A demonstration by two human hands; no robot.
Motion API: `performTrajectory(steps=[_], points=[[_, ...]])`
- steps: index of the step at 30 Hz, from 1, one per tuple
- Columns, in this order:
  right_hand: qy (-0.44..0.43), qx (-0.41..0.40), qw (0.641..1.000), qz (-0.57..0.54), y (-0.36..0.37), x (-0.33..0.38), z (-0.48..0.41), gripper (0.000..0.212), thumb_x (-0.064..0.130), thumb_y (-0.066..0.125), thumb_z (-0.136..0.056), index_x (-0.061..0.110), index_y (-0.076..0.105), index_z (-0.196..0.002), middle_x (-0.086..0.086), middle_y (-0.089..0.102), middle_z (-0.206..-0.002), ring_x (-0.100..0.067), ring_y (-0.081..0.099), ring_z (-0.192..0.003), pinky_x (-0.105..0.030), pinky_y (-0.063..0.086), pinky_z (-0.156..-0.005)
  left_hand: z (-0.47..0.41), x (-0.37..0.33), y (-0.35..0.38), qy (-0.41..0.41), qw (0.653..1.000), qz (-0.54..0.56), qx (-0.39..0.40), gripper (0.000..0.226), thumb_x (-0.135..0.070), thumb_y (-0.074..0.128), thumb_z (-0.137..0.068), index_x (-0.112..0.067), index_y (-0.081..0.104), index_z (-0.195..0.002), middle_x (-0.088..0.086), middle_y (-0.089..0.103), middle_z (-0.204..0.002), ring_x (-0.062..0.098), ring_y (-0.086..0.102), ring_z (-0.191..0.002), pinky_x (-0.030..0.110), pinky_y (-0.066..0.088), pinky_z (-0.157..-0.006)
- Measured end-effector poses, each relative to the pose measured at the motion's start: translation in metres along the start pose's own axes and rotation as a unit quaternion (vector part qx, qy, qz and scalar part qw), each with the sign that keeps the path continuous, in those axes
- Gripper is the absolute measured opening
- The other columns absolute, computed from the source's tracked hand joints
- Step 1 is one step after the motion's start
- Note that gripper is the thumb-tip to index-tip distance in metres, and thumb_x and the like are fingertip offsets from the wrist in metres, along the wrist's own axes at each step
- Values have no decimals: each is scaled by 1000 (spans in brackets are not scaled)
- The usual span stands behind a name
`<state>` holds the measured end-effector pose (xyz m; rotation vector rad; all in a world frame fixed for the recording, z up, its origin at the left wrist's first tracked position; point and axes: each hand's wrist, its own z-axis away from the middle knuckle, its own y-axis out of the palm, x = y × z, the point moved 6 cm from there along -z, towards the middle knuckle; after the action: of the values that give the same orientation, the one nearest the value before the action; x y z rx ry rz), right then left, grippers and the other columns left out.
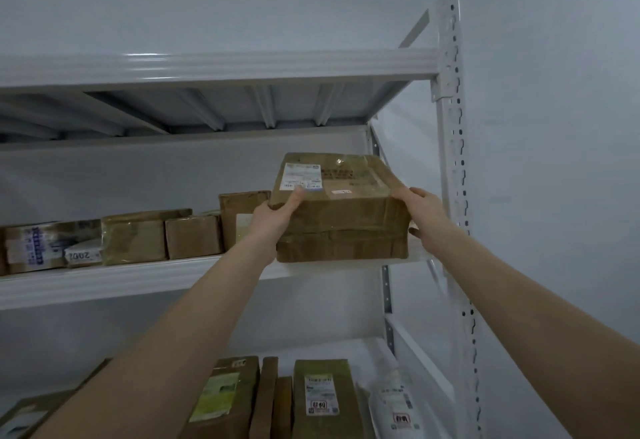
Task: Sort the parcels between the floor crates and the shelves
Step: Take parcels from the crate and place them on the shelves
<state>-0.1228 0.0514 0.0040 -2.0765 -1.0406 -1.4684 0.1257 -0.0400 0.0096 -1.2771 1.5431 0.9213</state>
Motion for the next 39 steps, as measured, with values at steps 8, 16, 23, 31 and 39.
performTrajectory(steps=[8,16,23,31,39], points=[[63,132,989,31,-11,-15,35,47,22,69,-84,31,47,-125,3,56,-114,-23,50,-111,-51,34,-104,18,15,-11,32,994,4,107,82,-51,72,-68,-28,39,-140,-2,56,-129,23,53,-117,48,43,-99],[1,149,988,49,-5,-6,50,75,14,80,-71,25,39,-132,4,58,-115,-18,60,-102,-30,53,-68,34,16,-13,38,988,56,139,62,-21,73,-79,-31,44,-133,-5,60,-116,13,60,-98,37,54,-75],[-170,78,965,185,-3,26,34,87,23,80,-74,27,29,-143,-6,45,-137,-24,47,-123,-46,40,-106,19,-10,-3,96,991,13,96,62,-23,72,-82,-27,42,-136,-4,59,-119,15,60,-103,33,57,-75],[-176,78,852,487,11,29,3,88,71,66,-68,43,31,-143,-5,22,-151,-35,30,-131,-46,28,-108,3,-23,22,165,966,-196,48,75,-34,68,-85,-27,27,-147,-1,45,-139,21,46,-123,42,45,-100],[-262,11,734,627,28,46,-1,77,71,57,-75,39,32,-141,-3,42,-144,-33,35,-131,-51,28,-106,5,-27,43,232,800,-544,-101,93,-66,69,-68,-32,26,-144,11,21,-150,33,31,-135,47,35,-104]])
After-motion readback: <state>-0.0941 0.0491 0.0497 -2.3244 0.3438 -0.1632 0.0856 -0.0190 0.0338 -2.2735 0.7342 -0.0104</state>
